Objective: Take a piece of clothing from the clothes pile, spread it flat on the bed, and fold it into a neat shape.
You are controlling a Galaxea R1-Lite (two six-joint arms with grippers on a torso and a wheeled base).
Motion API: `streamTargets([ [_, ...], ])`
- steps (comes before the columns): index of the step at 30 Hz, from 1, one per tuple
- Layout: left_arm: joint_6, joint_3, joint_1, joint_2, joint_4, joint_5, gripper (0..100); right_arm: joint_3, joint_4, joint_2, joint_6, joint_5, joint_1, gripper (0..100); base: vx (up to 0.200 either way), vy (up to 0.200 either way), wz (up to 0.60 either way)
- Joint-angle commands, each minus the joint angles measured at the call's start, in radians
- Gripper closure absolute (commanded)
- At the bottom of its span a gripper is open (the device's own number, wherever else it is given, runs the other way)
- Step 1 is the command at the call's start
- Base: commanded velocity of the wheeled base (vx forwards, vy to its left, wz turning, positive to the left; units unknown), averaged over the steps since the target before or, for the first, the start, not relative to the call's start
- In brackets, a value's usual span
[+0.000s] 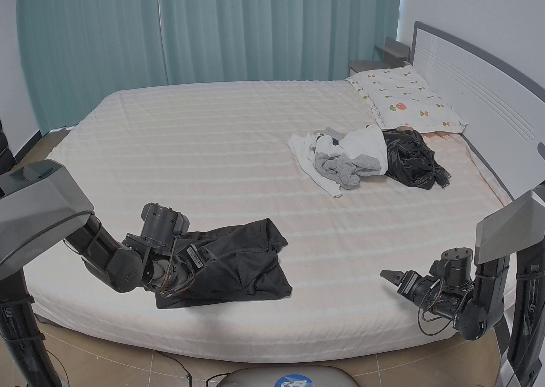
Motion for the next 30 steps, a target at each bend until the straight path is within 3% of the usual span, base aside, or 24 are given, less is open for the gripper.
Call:
streamTargets([
  [1, 0.001, -0.007, 0.052, -0.004, -0.002, -0.023, 0, -0.052, 0.003, 0.008, -0.05, -0.02, 0.056, 0, 0.0, 0.2, 0.0],
  [6, 0.001, -0.018, 0.078, -0.001, -0.003, -0.029, 0, -0.115, 0.058, 0.019, -0.079, -0.087, 0.139, 0, 0.0, 0.2, 0.0],
  [10, 0.001, -0.024, 0.1, 0.001, -0.003, -0.03, 0, -0.168, 0.112, 0.005, -0.096, -0.1, 0.159, 0, 0.0, 0.2, 0.0],
  [11, 0.001, -0.025, 0.118, 0.002, -0.003, -0.052, 0, -0.223, 0.198, -0.012, -0.125, -0.104, 0.165, 0, 0.0, 0.2, 0.0],
  [15, 0.001, -0.025, 0.164, -0.009, 0.004, -0.106, 0, -0.331, 0.322, -0.026, -0.142, -0.15, 0.178, 0, 0.0, 0.2, 0.0],
  [21, 0.001, -0.047, 0.204, 0.01, 0.006, -0.116, 0, -0.446, 0.46, -0.024, -0.15, -0.172, 0.216, 0, 0.0, 0.2, 0.0],
  [30, 0.001, -0.062, 0.216, 0.031, 0.006, -0.139, 0, -0.5, 0.494, -0.021, -0.185, -0.222, 0.24, 0, 0.0, 0.2, 0.0],
])
